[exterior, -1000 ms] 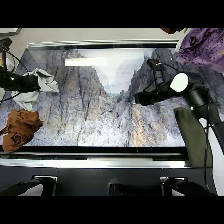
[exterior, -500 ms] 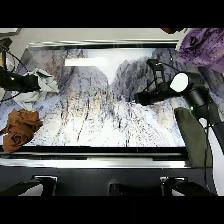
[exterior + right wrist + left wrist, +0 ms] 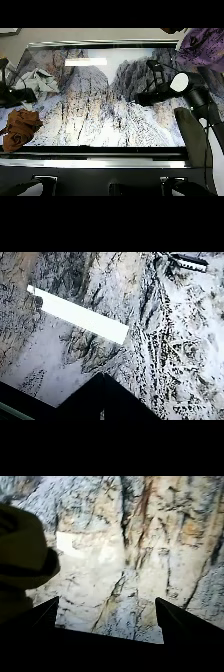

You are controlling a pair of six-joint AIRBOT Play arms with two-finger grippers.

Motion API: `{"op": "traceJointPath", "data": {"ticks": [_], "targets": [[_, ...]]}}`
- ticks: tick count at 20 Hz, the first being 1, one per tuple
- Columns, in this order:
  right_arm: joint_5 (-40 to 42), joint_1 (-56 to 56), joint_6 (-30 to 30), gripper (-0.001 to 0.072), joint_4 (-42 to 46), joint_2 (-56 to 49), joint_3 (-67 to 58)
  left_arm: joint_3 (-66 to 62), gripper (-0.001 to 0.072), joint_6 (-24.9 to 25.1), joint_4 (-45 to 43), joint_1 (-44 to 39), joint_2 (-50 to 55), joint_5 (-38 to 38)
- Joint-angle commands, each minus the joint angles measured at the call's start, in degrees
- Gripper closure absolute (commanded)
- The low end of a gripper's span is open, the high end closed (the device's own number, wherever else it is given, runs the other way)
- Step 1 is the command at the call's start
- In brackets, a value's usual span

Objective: Fold the clothes and pants, and hang the long-sleeved shirts on hangers.

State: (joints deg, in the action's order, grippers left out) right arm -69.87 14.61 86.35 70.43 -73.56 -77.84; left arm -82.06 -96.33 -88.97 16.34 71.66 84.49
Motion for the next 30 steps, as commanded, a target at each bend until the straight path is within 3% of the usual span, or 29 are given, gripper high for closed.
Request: {"op": "traceJointPath", "data": {"ticks": [1,5,10,18,19,20,21,23,25,30], "targets": [[-2.4,0.1,0.0,0.0681,-2.3,0.0,0.0,12.0,-0.0013,-3.7,-3.2,8.3,-3.1,-1.5],[-2.3,0.1,0.0,0.0681,-3.8,0.0,0.0,21.4,-0.0013,-5.6,-3.1,15.7,-6.0,-7.4],[-2.2,0.1,0.0,0.0678,-4.0,0.0,0.0,28.5,-0.0013,-12.1,-6.9,17.2,-5.8,-18.6],[-0.5,0.1,0.0,0.0674,-3.9,0.0,0.0,30.4,-0.0013,-13.2,-7.4,17.9,1.6,-30.4],[0.2,0.0,0.0,0.0637,-3.9,0.0,0.0,30.4,0.0063,-12.3,-5.4,17.9,3.1,-30.3],[0.9,0.1,0.0,0.0621,-3.9,0.0,0.0,30.4,0.0404,-8.8,-1.2,17.9,4.2,-29.8],[1.4,0.1,0.0,0.0621,-4.0,0.0,0.0,30.4,0.0685,-4.3,4.0,17.8,4.7,-29.4],[1.4,0.1,0.0,0.0624,-4.0,0.0,0.0,30.4,0.0694,3.9,15.2,16.5,4.5,-29.7],[0.8,0.1,0.2,0.0624,-4.1,0.0,0.0,30.4,0.0695,8.9,23.2,12.2,3.7,-29.3],[0.5,0.1,1.8,0.062,-4.0,0.0,0.0,29.3,0.0696,9.3,40.8,-9.7,3.3,-32.7]]}}
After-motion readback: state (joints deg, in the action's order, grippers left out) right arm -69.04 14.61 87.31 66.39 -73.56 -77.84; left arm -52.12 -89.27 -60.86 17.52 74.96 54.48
